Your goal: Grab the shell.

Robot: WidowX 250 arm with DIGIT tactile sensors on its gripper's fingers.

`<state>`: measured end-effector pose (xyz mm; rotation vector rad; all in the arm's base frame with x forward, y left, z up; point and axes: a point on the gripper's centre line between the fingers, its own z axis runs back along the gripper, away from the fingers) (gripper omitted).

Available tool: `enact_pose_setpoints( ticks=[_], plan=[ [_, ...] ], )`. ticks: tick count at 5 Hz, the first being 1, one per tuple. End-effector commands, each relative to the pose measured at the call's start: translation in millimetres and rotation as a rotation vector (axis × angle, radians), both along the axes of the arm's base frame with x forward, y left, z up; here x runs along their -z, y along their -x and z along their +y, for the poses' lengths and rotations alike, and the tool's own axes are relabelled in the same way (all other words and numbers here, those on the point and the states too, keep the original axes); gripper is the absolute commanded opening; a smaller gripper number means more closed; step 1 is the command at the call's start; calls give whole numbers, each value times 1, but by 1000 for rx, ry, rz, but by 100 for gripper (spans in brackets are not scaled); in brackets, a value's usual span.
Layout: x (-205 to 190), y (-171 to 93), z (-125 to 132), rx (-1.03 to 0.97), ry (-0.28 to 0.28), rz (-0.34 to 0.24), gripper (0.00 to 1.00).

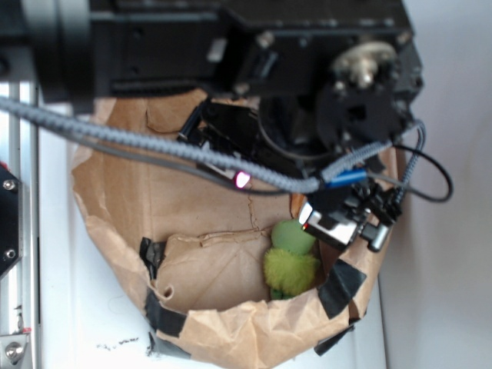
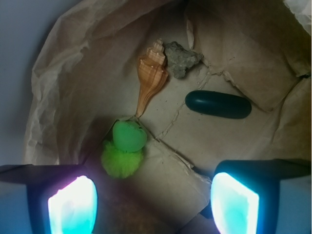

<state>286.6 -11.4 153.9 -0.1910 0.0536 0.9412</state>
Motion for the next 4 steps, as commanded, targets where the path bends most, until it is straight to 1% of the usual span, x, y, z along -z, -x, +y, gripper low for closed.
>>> enact_pose_setpoints(
  ticks=[1, 2, 3, 4],
  plan=[
    [25, 4, 30, -100, 36, -180, 100],
    [45, -6, 37, -210, 39, -206, 100],
    [59, -22, 31, -187, -18, -210, 100],
    [78, -36, 23, -181, -78, -201, 100]
  ],
)
